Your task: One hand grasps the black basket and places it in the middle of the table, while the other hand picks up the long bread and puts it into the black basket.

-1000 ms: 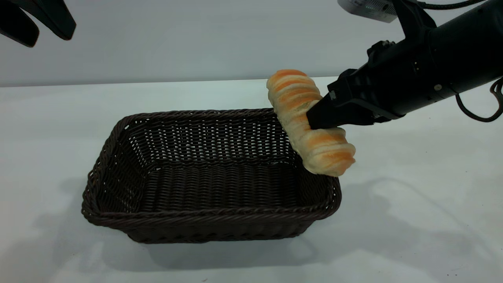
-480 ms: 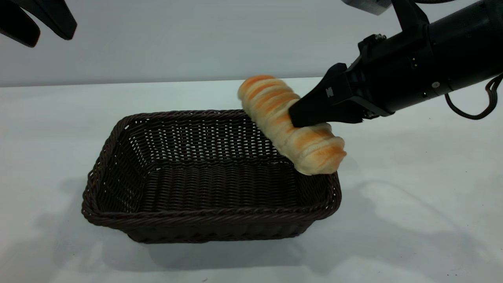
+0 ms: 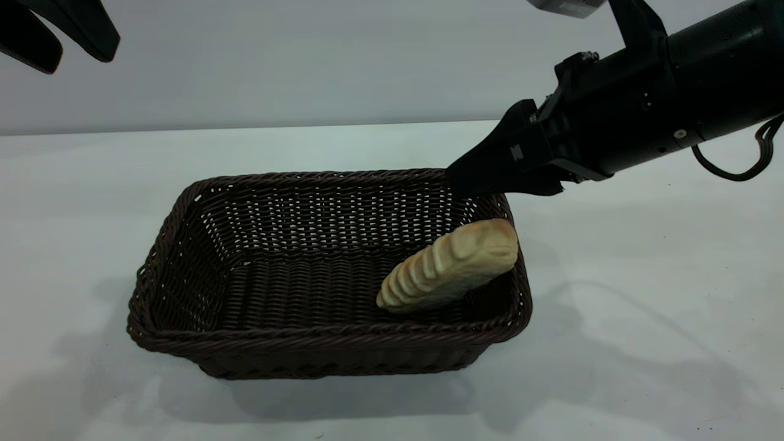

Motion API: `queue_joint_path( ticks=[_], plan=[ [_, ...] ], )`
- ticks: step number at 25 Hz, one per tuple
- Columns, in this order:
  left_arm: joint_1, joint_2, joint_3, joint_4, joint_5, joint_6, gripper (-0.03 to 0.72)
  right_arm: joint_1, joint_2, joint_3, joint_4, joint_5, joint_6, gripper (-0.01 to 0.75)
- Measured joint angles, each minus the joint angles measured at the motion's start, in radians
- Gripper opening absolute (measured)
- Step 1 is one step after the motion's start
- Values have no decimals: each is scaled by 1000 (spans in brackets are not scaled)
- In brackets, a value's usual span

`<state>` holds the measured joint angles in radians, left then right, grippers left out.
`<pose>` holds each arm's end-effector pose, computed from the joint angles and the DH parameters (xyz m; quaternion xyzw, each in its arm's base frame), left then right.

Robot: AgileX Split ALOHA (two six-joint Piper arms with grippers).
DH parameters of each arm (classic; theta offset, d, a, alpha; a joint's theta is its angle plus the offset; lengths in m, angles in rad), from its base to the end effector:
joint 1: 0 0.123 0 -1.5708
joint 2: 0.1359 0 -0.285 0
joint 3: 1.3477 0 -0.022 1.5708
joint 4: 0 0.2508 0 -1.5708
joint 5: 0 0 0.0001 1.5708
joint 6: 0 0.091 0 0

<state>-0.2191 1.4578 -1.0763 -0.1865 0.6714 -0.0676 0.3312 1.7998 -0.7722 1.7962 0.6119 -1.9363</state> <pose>0.2953 -0.0765 0.2823 0.0197 0.9517 -0.1186 0.2826 0.2866 0.1525 0.1464 -0.2953 0.8400 0.3121 0.3313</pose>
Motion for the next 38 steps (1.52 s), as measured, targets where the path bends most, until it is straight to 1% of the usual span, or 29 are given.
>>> queue_joint_path(
  ticks=[5, 13, 18, 21, 25, 28, 31, 33, 35, 38],
  plan=[
    [0, 0, 0, 0, 0, 0, 482, 0, 0, 0, 0, -74, -1, 280],
    [0, 0, 0, 0, 1, 0, 482, 0, 0, -6, 1, -306, 10, 280],
    [0, 0, 0, 0, 1, 0, 482, 0, 0, -51, 5, -440, 10, 281],
    [0, 0, 0, 0, 1, 0, 482, -7, 0, -68, 6, -545, 10, 281],
    [0, 0, 0, 1, 1, 0, 482, -74, -1, -69, 13, -635, 10, 283],
    [0, 0, 0, 3, 1, 0, 482, -159, -1, -69, 15, -681, 25, 283],
    [0, 0, 0, 5, 1, 2, 482, -260, -1, -69, 16, -690, 87, 283],
    [0, 0, 0, 5, 0, 4, 482, -307, -1, -69, 16, -689, 139, 284],
    [0, 0, 0, 5, 0, 4, 482, -340, -1, -68, 17, -674, 173, 284],
    [0, 0, 0, 5, -7, 4, 482, -362, -1, -68, 17, -642, 187, 284]
  ],
)
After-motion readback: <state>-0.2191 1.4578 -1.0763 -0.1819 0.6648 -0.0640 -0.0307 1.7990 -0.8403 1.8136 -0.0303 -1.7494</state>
